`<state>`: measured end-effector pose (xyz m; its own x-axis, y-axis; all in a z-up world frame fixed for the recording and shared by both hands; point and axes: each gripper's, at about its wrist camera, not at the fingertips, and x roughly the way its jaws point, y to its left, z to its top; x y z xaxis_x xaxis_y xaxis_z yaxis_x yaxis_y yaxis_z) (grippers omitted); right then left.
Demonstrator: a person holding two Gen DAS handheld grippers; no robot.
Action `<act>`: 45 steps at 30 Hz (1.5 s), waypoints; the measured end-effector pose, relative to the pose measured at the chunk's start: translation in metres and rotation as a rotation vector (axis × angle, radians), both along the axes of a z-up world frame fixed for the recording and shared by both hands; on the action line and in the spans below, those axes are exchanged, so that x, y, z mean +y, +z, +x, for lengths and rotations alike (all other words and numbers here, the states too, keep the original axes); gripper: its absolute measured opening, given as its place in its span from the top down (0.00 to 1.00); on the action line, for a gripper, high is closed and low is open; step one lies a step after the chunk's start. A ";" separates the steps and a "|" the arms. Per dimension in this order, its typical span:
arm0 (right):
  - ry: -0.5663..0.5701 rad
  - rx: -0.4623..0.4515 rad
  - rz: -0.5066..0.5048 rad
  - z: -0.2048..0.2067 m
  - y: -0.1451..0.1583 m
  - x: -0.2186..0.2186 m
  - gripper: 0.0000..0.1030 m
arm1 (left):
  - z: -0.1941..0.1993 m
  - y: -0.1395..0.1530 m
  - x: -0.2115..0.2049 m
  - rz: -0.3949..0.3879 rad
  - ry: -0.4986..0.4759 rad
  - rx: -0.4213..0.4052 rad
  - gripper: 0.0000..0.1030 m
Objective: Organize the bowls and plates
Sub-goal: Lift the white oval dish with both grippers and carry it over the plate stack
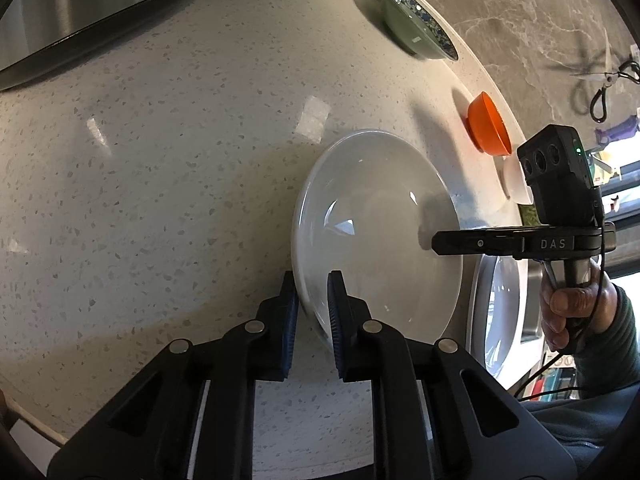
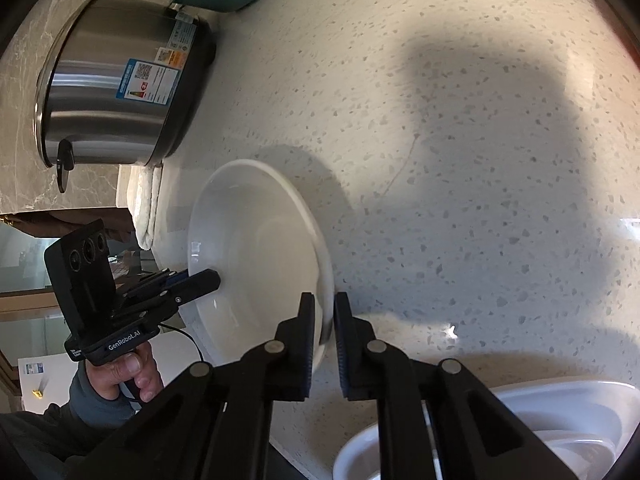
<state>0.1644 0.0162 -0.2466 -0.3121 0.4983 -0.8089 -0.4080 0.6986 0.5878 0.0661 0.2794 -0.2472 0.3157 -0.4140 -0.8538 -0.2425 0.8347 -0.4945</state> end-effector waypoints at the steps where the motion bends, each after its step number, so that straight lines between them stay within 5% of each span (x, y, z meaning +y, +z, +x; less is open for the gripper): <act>1: 0.001 -0.004 -0.002 0.000 0.001 0.001 0.88 | 0.001 0.000 -0.001 0.001 -0.001 0.000 0.87; 15: -0.024 -0.015 0.022 0.000 0.018 -0.007 0.87 | 0.005 0.011 0.005 -0.003 0.001 -0.002 0.88; 28: -0.100 -0.035 0.090 -0.002 0.058 -0.043 0.87 | 0.021 0.058 -0.009 -0.019 -0.054 -0.043 0.88; 45: -0.339 -0.076 0.157 -0.031 0.096 -0.168 0.87 | 0.056 0.121 -0.125 -0.041 -0.269 -0.131 0.88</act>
